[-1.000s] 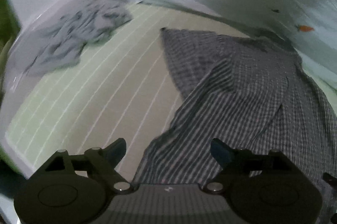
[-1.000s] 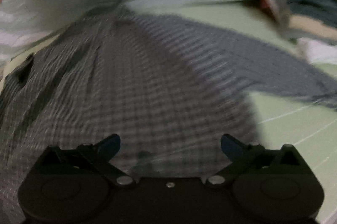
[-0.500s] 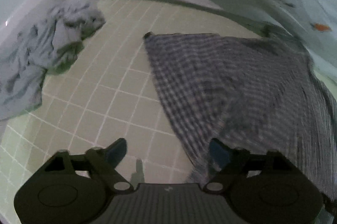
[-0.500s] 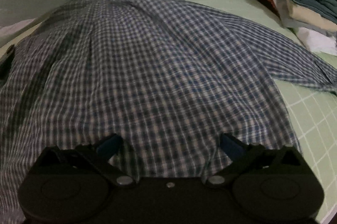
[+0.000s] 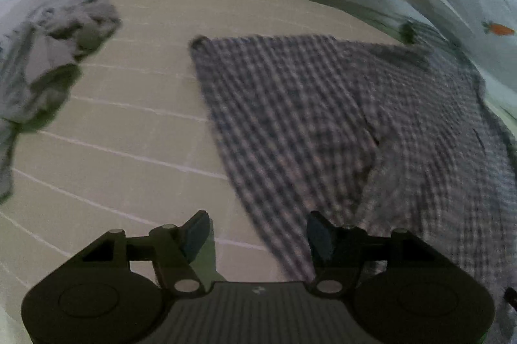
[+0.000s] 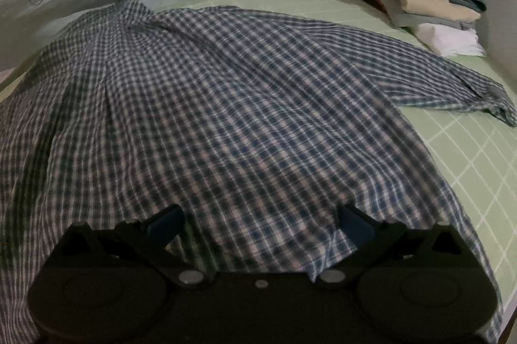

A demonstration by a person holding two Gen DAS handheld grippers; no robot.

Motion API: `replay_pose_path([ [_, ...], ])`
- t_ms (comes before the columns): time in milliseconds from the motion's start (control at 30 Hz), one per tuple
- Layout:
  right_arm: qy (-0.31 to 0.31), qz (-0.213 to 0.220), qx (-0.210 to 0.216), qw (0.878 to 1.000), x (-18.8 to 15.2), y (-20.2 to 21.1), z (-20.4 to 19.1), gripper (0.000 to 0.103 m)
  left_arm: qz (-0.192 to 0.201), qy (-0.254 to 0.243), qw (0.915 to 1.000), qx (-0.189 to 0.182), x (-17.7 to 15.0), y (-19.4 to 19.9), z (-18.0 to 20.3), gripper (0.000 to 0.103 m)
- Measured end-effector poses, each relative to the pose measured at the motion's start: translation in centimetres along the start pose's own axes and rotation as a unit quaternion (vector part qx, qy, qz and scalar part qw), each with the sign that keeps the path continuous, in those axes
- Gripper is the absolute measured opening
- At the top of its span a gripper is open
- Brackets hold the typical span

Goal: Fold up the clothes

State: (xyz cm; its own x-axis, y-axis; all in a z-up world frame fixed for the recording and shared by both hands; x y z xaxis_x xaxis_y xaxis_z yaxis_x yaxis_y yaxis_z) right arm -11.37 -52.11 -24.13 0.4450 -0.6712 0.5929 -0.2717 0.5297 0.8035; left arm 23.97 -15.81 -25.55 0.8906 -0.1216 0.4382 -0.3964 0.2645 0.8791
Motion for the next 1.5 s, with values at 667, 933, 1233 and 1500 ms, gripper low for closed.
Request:
replay_pose_path([
  [667,-0.019,0.021,-0.016,0.999,-1.1,1.0,0.8,0.103,0.073,0.030,0.9926,0.092,1.2,5.7,-11.1,0.000],
  [933,-0.025,0.023,-0.020,0.999,-1.5,1.2,1.1,0.103,0.111,0.154,0.9682,0.163,1.3,10.3,-20.8,0.034],
  [1233,-0.026,0.022,-0.022,0.999,-1.7,1.3,1.2,0.103,0.050,0.209,0.9668,0.137,-4.1,8.3,-20.9,0.076],
  [1500,-0.025,0.020,-0.021,0.999,-1.8,1.4,1.2,0.103,0.065,0.175,0.9737,0.130,-4.1,7.9,-19.2,0.003],
])
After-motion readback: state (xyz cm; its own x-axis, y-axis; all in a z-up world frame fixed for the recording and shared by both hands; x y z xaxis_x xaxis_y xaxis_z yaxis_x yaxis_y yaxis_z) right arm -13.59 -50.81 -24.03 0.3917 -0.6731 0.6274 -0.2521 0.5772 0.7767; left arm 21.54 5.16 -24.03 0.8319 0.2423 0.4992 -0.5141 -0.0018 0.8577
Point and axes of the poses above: each gripper's, at about its wrist camera, not at the fingertips, and y roughly against the way its jaws point, z to its right, x to its top, the point moved 10 cm from there along -y, roughly the way its jaws point, and after that the axes turned 4 degrees about -x, right-handed, at the moved point
